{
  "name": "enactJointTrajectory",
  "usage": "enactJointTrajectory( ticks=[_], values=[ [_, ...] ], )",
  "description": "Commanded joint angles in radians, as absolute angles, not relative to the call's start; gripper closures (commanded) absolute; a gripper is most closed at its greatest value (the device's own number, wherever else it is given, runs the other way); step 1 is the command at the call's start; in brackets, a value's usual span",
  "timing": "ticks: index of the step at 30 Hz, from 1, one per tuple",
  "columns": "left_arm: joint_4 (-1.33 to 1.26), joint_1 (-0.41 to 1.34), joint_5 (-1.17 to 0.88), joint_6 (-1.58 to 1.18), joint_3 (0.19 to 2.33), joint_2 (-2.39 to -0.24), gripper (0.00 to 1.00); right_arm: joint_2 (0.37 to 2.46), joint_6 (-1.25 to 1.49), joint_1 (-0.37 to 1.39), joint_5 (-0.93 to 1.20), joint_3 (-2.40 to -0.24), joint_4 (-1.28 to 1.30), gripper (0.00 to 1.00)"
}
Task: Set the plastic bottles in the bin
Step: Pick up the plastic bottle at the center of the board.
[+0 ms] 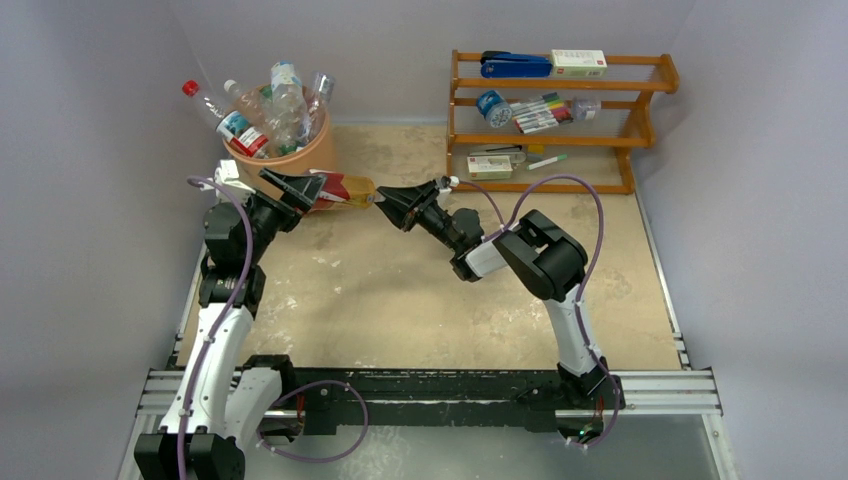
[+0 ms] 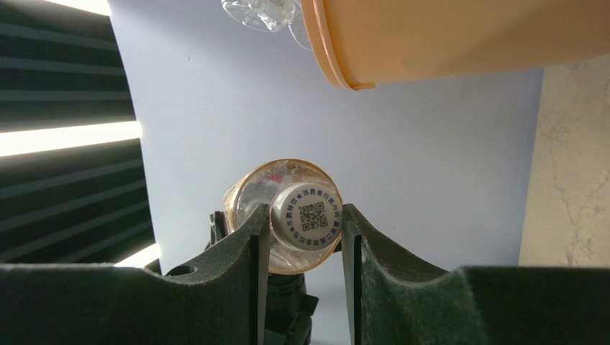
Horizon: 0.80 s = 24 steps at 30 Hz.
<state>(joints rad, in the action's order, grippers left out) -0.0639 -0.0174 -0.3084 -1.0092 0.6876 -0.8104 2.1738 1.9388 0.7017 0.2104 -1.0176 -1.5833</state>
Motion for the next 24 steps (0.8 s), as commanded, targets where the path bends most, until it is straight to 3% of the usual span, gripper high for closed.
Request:
enactJointTrajectory(
  ticks=[1,9,13,18,21,24],
  values=[
    [-0.099,-0.012,-0.296,-0.988,0.678,-0.791,0.00,2.175,1.947,0.713,0.179,-1.074,-1.674,0.74],
    [-0.099,-0.011,-0.292,-0.999,0.679,-0.792,0.00,2.203,1.949,0.721,0.172,-1.118,-1.633,0.75],
    [-0.100,-0.007,-0.293,-1.004,0.676,-0.799,0.07,2.218,1.947,0.723,0.178,-1.142,-1.605,0.75],
    [-0.102,-0.005,-0.295,-1.008,0.676,-0.808,0.22,2.239,1.960,0.724,0.176,-1.159,-1.610,0.75],
    [-0.116,-0.005,-0.301,-1.015,0.674,-0.824,0.38,2.238,1.958,0.726,0.179,-1.162,-1.606,0.75],
    [-0.115,-0.003,-0.293,-1.011,0.685,-0.847,0.48,2.234,1.953,0.729,0.181,-1.152,-1.620,0.74]
  ],
)
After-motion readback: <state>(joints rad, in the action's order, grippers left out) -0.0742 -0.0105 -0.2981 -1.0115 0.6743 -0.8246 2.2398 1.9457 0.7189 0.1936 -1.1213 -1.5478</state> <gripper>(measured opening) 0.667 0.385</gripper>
